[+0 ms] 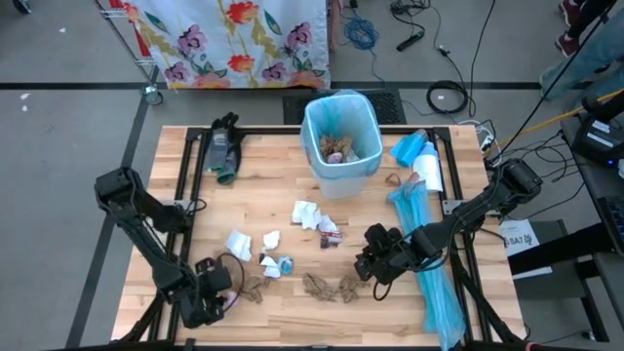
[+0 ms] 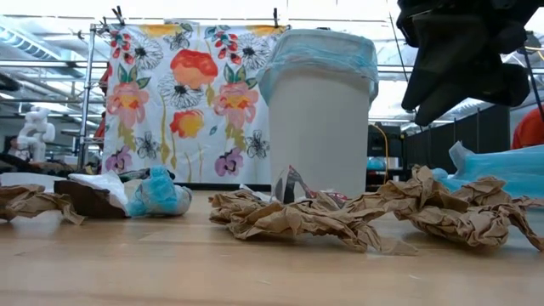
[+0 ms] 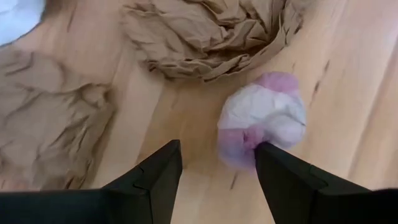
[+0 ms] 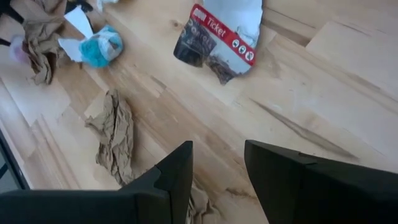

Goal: Place trash/remove bag and relplace
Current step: Put the crumpled pink trash bag into the trash bin

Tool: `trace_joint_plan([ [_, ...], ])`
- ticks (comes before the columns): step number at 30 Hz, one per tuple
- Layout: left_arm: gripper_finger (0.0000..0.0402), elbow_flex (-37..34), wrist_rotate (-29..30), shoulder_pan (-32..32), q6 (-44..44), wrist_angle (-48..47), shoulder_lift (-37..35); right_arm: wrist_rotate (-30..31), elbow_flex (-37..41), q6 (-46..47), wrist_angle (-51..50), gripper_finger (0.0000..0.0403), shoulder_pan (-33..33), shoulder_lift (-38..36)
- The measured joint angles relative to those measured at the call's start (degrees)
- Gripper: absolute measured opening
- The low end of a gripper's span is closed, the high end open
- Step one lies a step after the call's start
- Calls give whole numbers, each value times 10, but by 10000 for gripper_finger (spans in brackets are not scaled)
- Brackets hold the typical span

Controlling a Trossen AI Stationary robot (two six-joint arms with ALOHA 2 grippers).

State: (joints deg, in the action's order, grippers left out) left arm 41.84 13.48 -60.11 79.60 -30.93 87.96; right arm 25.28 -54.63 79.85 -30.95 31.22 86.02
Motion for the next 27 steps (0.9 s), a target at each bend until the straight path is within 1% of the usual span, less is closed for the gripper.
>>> trace_joint_plan([
  [3, 199, 2, -5, 14, -7, 18, 24, -2, 0, 0, 0, 137, 0, 0],
  [5, 182, 2, -9, 22, -5, 27, 34, -2, 0, 2, 1, 137, 0, 0],
  [7, 143, 2, -10, 31, -5, 34, 36, -2, 0, 2, 1, 137, 0, 0],
  [8, 116, 2, -11, 35, -6, 36, 36, -2, 0, 2, 2, 137, 0, 0],
  [10, 46, 2, -29, 42, -5, 38, 30, -2, 0, 1, 2, 137, 0, 0],
  [11, 25, 2, -38, 43, -5, 37, 24, -2, 0, 0, 2, 137, 0, 0],
  [12, 16, 2, -44, 43, -5, 37, 17, -2, 0, 0, 3, 137, 0, 0],
  [17, 4, 23, -80, 43, 5, -37, -21, -1, 0, -9, 2, 137, 0, 0],
  [21, 3, 62, -88, 45, 42, -146, -67, -1, 0, -10, 4, 137, 0, 0],
  [23, 3, 85, -74, 50, 67, -213, -92, -1, 0, -11, 8, 137, 1, 0],
  [27, 2, 136, -26, 71, 85, -308, -140, -4, 0, -11, 8, 137, 2, 0],
])
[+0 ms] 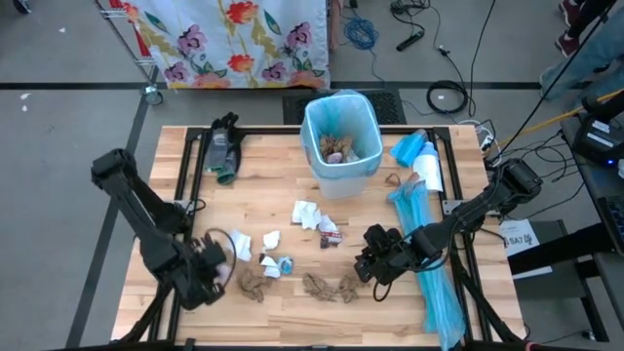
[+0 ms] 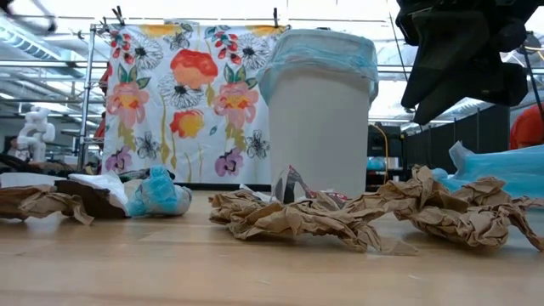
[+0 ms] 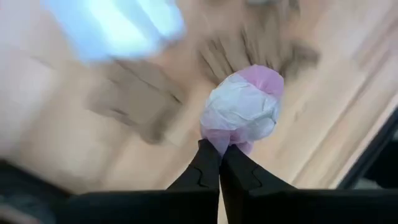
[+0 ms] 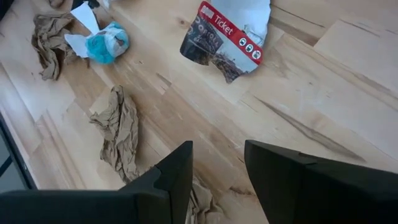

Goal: Place trash/remove bag and relplace
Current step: Put the crumpled pink trash bag into the trash bin

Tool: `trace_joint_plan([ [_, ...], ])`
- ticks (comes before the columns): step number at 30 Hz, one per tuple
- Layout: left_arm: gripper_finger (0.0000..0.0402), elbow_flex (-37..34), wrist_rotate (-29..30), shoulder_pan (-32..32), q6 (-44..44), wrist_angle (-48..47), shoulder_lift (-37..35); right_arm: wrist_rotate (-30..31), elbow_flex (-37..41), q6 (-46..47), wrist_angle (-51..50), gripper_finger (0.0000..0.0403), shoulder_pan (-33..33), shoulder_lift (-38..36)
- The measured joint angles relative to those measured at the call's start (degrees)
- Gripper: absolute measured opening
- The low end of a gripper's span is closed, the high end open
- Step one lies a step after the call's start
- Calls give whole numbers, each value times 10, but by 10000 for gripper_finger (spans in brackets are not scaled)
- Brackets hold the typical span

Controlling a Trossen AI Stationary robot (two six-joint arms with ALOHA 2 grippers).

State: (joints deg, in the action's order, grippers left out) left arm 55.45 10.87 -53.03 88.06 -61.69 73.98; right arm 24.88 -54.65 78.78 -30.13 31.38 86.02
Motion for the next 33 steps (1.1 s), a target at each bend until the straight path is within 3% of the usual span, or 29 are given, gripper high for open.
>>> trace_joint_plan([
  [5, 1, 66, 76, 56, -26, -86, -44, -1, 0, -2, 0, 137, 0, 0],
  [14, 0, 191, 166, 247, -237, -113, -72, 2, 0, -2, 1, 137, 0, 0],
  [24, 0, 310, 56, 507, -543, -2, -18, 3, 0, 0, 6, 137, -2, 0],
  [33, 0, 479, -65, 660, -716, 29, 142, 7, 0, 13, 25, 137, -2, 0],
])
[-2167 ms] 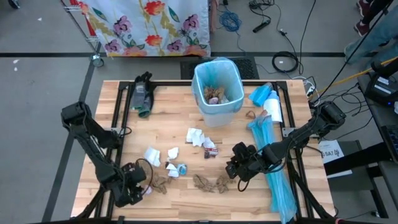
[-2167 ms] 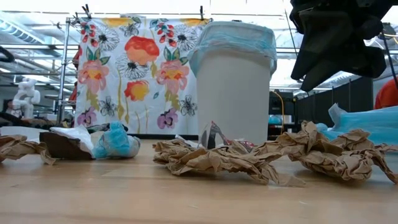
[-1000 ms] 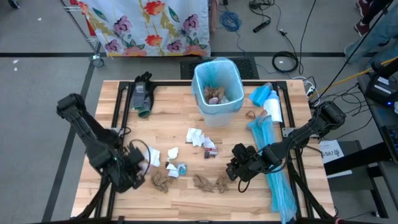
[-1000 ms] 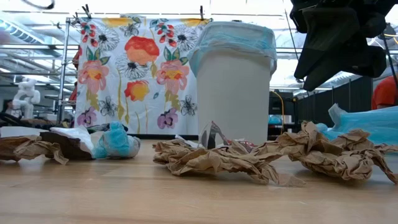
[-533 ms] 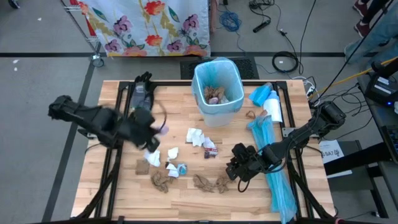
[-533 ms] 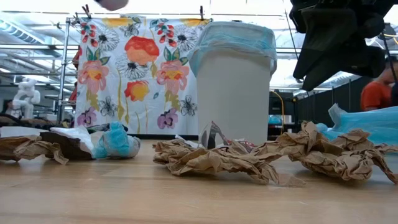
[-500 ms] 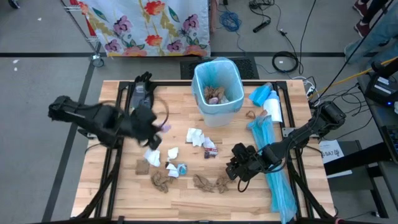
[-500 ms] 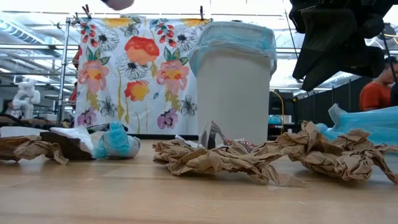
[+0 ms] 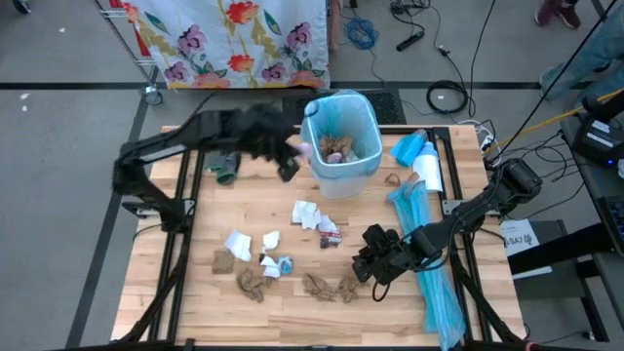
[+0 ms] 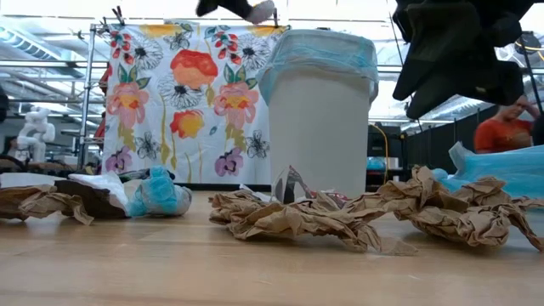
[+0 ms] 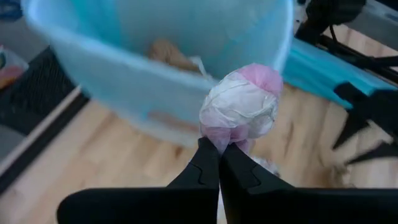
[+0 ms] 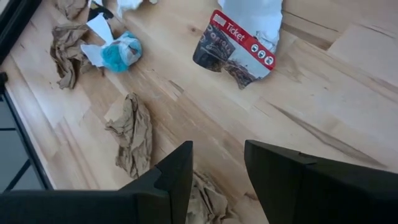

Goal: Place trash/remove bag and relplace
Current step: Put the crumpled pink trash bag into the trash bin

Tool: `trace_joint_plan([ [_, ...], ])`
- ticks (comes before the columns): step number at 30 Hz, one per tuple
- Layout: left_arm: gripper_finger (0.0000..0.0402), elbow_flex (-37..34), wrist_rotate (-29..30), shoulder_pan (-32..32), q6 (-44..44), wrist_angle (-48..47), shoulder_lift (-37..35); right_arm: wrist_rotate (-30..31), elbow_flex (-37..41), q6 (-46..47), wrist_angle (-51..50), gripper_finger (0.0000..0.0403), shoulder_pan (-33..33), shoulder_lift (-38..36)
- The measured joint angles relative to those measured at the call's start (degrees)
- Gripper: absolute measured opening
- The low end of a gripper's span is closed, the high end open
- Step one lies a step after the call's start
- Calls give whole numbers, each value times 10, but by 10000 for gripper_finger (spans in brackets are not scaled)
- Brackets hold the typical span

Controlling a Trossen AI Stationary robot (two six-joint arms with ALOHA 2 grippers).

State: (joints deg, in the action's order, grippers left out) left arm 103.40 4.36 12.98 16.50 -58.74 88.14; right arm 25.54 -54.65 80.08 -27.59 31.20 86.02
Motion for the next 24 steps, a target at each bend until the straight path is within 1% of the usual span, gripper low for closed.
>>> trace_joint_plan([
  [6, 0, 107, -15, 42, -67, 42, 102, 3, 0, 27, 0, 137, 0, 0],
  [9, 5, 139, -52, 55, -89, 77, 131, 7, 0, 36, 0, 137, 0, 0],
  [12, 20, 149, -82, 65, -95, 111, 151, 20, 0, 47, -1, 137, 0, 0],
  [16, 45, 151, -89, 76, -98, 140, 167, 34, 0, 50, -1, 137, -2, 0],
  [21, 87, 152, -93, 95, -95, 142, 172, 34, 0, 52, -5, 137, -8, 0],
  [24, 113, 152, -114, 102, -94, 134, 172, 35, 0, 47, -6, 137, -13, 0],
])
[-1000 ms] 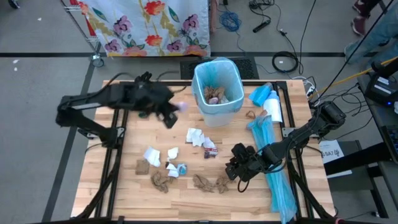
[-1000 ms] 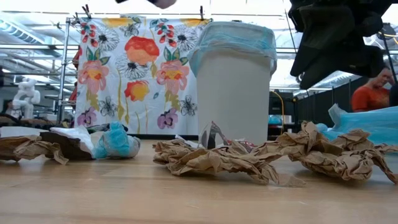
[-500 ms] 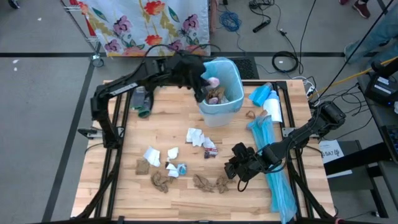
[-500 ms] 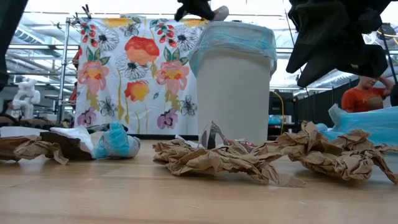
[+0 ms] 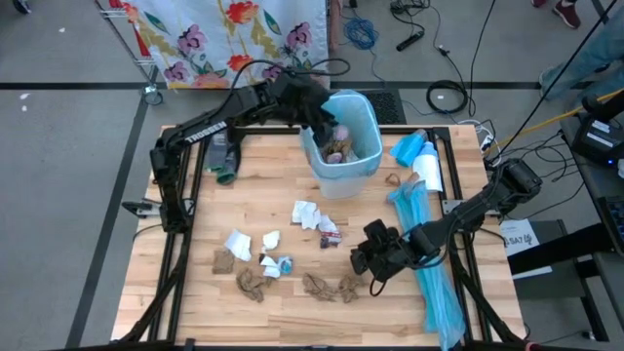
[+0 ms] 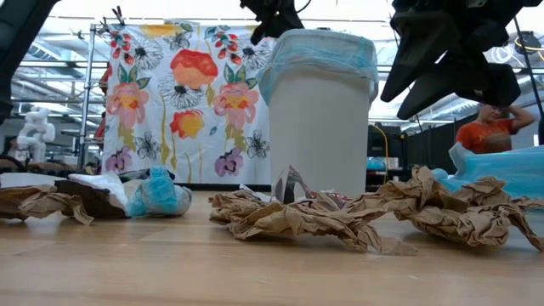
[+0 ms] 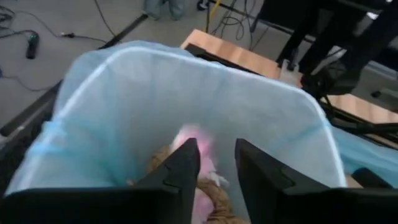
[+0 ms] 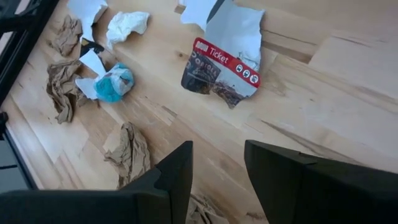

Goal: Place trash/remove bag and relplace
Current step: Put the crumpled pink trash bag into the trash bin, then put the crumpled blue trash bag into the trash bin

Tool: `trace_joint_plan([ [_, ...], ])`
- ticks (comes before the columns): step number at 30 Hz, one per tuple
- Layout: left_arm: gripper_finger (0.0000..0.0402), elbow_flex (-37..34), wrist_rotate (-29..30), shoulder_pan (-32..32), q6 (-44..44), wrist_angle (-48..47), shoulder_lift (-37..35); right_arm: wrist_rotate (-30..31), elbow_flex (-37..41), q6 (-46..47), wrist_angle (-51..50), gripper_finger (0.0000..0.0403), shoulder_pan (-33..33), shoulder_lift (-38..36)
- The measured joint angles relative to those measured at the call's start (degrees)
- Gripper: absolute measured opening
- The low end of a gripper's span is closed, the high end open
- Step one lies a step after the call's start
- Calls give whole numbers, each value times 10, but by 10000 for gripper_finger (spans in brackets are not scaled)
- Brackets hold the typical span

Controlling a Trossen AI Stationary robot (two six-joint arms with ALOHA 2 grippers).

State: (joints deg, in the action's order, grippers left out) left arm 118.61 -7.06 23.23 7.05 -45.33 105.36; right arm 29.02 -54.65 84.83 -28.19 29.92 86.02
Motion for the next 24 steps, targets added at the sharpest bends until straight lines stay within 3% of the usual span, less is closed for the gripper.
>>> trace_joint_plan([
  [5, 140, 0, -4, 4, 0, -65, -2, -1, 0, -4, -4, 137, -8, 0],
  [11, 143, 0, -9, -16, -28, -181, -31, -3, 0, -7, -9, 137, -7, 0],
  [17, 144, 1, 83, -93, -27, -219, -100, -3, 0, -19, -11, 137, -7, 0],
  [24, 144, -48, 219, -206, 55, -293, -166, -5, 0, -37, -12, 137, -7, 0],
])
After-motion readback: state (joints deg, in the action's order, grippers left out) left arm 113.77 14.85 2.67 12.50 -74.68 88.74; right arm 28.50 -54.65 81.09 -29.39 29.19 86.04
